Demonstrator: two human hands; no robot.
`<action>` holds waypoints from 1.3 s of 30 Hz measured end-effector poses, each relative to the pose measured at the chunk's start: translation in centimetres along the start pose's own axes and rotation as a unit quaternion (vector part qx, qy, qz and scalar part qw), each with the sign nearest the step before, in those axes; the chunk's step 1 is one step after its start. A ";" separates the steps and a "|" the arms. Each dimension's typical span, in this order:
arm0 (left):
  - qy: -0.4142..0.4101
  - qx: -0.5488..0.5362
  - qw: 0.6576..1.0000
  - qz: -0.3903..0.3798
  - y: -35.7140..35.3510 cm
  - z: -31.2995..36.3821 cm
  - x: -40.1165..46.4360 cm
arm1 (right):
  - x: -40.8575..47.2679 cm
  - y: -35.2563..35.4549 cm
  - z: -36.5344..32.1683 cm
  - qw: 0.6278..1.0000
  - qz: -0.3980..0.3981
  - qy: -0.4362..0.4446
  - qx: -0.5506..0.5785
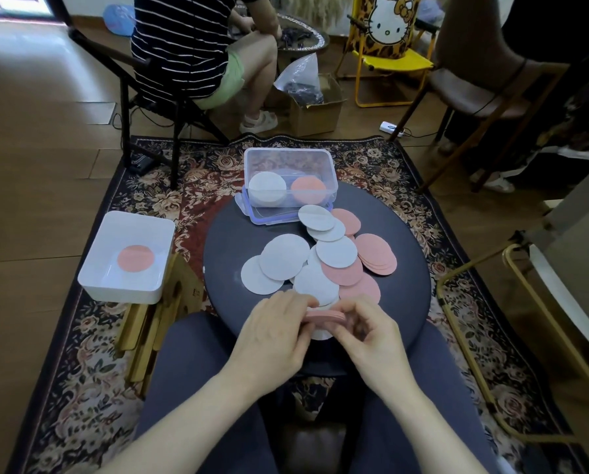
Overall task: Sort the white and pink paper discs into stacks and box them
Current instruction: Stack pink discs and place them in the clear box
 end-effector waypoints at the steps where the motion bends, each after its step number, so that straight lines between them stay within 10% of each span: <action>1: -0.002 -0.001 1.000 0.000 0.2 0.0 0.0 | 0.0 0.1 -0.1 1.000 -0.001 0.004 -0.003; 16: 0.034 -0.103 0.994 0.009 0.5 0.3 0.1 | 0.0 0.3 -0.4 0.994 0.026 -0.031 0.101; 28: 0.189 -0.365 0.895 0.174 4.6 -4.1 7.8 | 8.9 0.3 -2.6 0.965 0.052 -0.069 0.248; 39: 0.200 -0.283 0.930 0.124 6.5 -11.5 21.9 | 21.2 3.3 -2.0 0.998 0.060 0.023 0.003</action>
Point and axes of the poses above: each hand's wrist, its own x-axis towards the middle knuckle, its own y-axis out of the back of the hand, z = x × y, the point moved 7 cm from there along x, towards the middle knuckle, and after that the axes turned 1 degree about -z, right-handed, at the moved point
